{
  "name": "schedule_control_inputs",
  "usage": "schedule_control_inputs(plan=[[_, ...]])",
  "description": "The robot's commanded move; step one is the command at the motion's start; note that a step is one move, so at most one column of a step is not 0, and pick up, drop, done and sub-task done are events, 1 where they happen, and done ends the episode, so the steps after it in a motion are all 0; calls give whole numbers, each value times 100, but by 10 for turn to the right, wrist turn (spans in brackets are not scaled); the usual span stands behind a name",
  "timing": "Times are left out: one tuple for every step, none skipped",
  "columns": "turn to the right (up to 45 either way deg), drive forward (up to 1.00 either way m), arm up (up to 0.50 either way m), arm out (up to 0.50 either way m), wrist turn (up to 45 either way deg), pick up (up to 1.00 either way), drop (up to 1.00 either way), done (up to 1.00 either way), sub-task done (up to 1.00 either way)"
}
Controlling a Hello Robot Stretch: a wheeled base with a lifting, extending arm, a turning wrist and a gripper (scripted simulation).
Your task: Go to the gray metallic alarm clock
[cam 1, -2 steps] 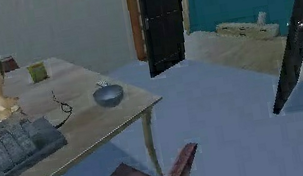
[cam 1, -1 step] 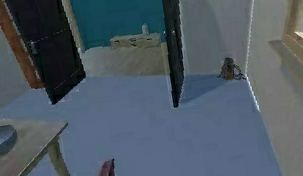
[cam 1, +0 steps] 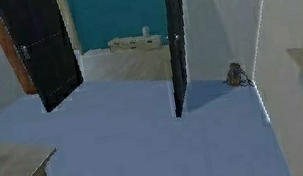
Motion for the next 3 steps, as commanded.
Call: schedule_control_inputs(plan=[[300,0,0,0,0,0,0,0,0],[0,40,0,0,0,0,0,0,0],[-450,0,0,0,0,0,0,0,0]])
